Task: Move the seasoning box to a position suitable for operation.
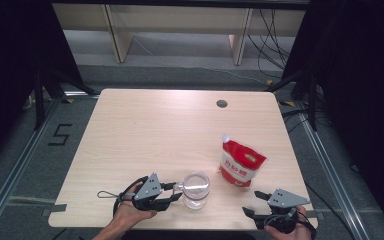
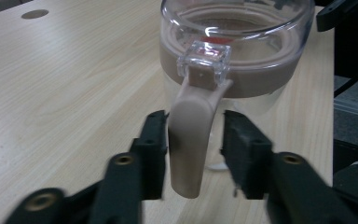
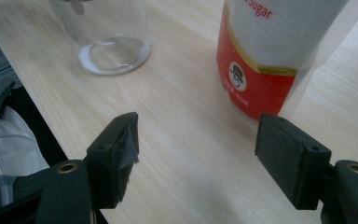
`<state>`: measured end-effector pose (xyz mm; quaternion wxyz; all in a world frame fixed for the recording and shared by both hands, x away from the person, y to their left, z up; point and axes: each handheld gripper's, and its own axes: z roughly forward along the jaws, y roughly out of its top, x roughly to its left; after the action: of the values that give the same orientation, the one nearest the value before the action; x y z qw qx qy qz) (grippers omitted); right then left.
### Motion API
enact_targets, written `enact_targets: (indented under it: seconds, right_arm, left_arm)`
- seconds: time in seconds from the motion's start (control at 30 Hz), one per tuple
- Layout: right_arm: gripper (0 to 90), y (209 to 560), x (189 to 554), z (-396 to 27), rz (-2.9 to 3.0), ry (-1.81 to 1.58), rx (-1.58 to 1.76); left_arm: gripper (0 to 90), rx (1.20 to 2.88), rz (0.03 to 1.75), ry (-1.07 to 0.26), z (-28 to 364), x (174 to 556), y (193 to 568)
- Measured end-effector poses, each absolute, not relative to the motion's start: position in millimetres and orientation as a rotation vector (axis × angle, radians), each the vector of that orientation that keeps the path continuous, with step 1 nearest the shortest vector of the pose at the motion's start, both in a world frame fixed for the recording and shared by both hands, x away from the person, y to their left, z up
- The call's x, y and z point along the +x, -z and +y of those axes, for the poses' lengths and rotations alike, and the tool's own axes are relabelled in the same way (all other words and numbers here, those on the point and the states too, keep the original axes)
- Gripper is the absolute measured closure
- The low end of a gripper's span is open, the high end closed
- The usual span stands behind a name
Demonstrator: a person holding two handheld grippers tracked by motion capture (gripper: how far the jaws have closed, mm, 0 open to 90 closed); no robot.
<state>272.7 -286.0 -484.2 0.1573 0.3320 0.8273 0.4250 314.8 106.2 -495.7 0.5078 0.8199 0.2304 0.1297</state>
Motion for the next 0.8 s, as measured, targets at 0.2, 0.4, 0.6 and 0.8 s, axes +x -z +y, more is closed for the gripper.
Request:
enact_targets:
  seconds: [0.2, 0.4, 0.6, 0.8]
  right_arm:
    - [31.1, 482, 272, -285, 2.361, -1.221, 0.908]
    - [31.1, 483, 272, -283, 2.368, -1.23, 0.924]
    - [31.2, 483, 269, -283, 2.37, -1.246, 0.96]
    - [31.2, 483, 272, -286, 2.362, -1.248, 0.91]
  left_arm:
    - [36.3, 1.986, 0.596, -0.357, 108, 306, 488]
    - [33.3, 1.959, 0.638, -0.323, 111, 301, 481]
    - [33.0, 1.95, 0.663, -0.291, 112, 301, 478]
    - [32.9, 1.935, 0.695, -0.297, 113, 301, 476]
